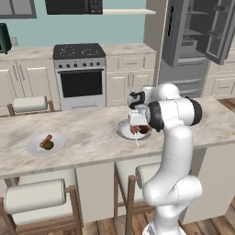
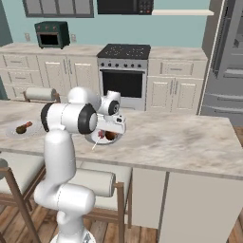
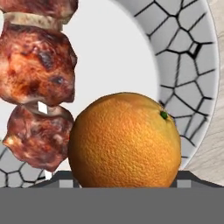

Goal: Pick up the kiwi and orange from the fridge and place one fruit on each plate on the dining counter.

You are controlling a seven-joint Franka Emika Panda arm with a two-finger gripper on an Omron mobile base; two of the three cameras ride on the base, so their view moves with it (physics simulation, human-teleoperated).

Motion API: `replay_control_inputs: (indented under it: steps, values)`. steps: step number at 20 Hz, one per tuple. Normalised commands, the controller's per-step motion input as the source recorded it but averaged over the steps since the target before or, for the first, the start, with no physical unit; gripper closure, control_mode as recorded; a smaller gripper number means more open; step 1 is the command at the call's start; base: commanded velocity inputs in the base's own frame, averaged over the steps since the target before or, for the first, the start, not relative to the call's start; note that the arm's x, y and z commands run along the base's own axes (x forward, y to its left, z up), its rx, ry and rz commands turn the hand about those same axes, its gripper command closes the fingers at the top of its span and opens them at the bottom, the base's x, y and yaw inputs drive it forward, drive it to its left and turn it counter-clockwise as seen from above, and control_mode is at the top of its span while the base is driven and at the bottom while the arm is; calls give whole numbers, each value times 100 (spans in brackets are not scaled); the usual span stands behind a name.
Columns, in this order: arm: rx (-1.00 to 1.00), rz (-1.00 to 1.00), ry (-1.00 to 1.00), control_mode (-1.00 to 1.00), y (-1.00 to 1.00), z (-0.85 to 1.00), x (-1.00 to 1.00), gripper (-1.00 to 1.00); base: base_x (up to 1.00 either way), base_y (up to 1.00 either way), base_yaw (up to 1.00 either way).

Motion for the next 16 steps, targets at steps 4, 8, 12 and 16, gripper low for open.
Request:
replay_control_inputs:
  steps: [4,8,12,16]
  values:
    - [0,0,0,-100,3,0,-2,-100,0,0,0]
    - [0,0,-1,-100,0,5,-23,-100,0,0,0]
    - [0,0,-12,-100,0,35,-43,-100,0,0,0]
    - [0,0,-15,-100,0,60,-46,-100,0,0,0]
